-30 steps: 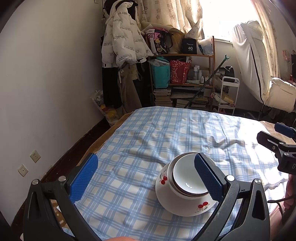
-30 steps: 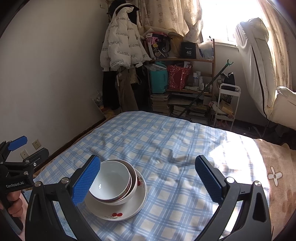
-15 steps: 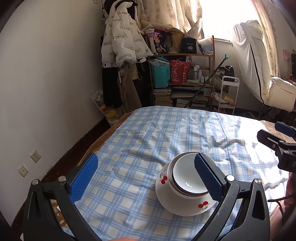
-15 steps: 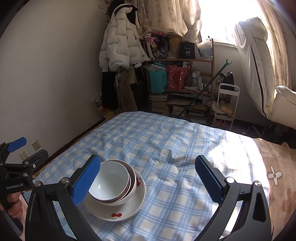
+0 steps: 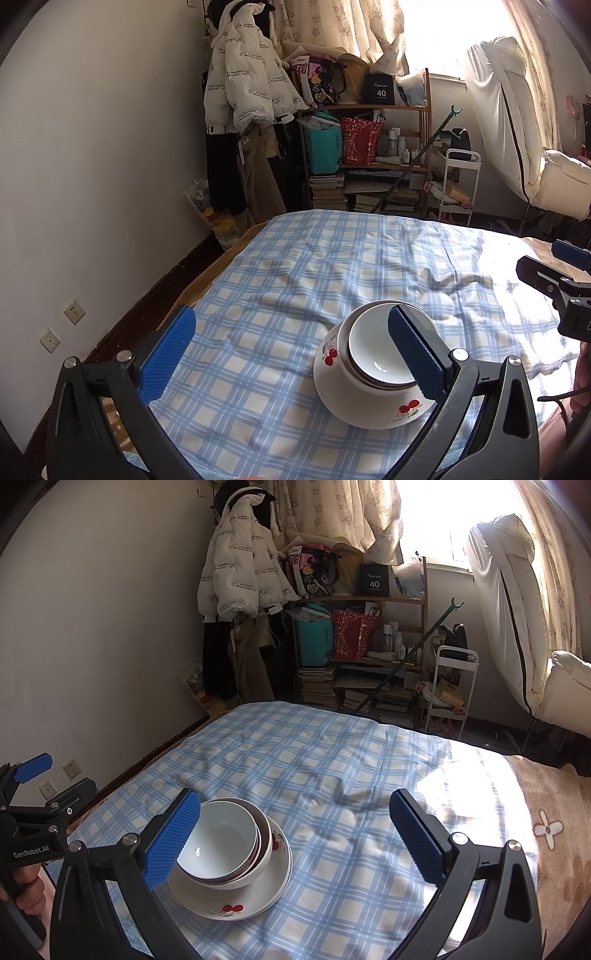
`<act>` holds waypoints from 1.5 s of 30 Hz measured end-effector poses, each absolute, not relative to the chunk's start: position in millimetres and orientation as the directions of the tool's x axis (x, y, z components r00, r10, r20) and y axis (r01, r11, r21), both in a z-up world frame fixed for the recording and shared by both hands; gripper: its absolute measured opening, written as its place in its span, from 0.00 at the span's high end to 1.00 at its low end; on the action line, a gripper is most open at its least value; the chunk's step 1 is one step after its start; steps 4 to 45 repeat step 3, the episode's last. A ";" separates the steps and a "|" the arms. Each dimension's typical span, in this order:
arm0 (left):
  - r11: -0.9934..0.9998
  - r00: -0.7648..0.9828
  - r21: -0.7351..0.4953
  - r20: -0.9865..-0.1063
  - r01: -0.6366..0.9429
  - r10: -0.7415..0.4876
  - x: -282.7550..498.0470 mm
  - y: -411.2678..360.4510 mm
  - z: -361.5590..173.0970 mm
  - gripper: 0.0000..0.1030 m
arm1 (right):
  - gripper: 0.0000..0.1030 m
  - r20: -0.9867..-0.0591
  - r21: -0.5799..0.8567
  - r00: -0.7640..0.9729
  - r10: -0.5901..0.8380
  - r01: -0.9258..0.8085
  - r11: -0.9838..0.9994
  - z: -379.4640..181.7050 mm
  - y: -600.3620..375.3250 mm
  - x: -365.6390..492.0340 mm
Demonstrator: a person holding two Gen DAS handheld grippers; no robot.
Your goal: Organize plates and bowls
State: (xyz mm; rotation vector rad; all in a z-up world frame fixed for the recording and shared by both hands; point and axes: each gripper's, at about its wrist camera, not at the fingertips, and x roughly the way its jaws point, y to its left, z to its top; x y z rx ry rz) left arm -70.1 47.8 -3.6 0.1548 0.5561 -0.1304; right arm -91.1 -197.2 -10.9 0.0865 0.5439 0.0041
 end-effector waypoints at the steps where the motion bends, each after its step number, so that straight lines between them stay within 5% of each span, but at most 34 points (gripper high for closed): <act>1: 0.980 0.842 0.112 -0.534 0.163 -0.079 -70.3 47.5 -3.5 0.01 | 0.00 -0.516 0.084 0.856 0.027 0.019 0.996 -10.8 -197.2 -91.2; 45: 0.980 0.843 0.114 -0.533 0.161 -0.076 -70.3 47.8 -3.7 0.01 | 0.00 -0.516 0.084 0.856 0.028 0.019 0.996 -10.8 -197.3 -91.1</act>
